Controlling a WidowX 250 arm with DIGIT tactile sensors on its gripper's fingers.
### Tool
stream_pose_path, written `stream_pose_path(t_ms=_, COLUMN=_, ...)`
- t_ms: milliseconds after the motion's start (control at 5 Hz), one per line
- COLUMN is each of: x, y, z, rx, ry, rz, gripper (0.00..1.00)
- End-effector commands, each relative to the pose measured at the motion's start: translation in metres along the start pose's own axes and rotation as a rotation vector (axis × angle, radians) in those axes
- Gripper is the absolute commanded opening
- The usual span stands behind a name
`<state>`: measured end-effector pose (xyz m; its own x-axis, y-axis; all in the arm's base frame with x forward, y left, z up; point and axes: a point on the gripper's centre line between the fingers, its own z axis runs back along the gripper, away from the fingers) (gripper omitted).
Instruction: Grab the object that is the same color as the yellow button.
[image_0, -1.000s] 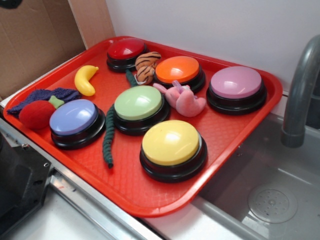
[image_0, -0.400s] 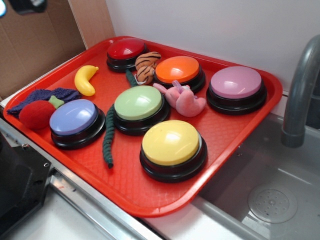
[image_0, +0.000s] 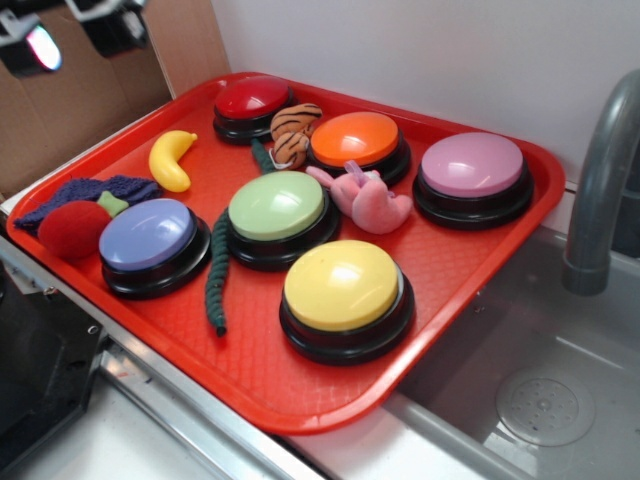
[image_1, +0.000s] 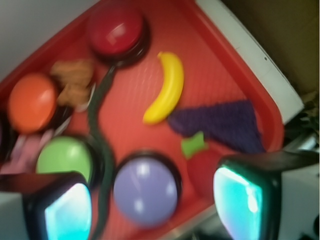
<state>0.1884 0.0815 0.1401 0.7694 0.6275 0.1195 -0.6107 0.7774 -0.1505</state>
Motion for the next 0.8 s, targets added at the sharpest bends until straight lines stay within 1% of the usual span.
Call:
stream_pose_path(t_ms=0, x=0.034, y=0.016, z=-0.053, rx=0.096, ry=-0.139, rz=0.203, gripper=1.0)
stream_pose_path(t_ms=200, x=0.042, y=0.018, z=-0.083, rx=0.121, ry=-0.116, rz=0.218, gripper=1.0)
stream_pose_path(t_ms=400, x=0.045, y=0.02, z=-0.098, rx=0.089, ry=-0.115, rz=0.231, gripper=1.0)
stream_pose_path(t_ms=600, x=0.045, y=0.021, z=-0.113, rx=0.103, ry=-0.117, rz=0.246, gripper=1.0)
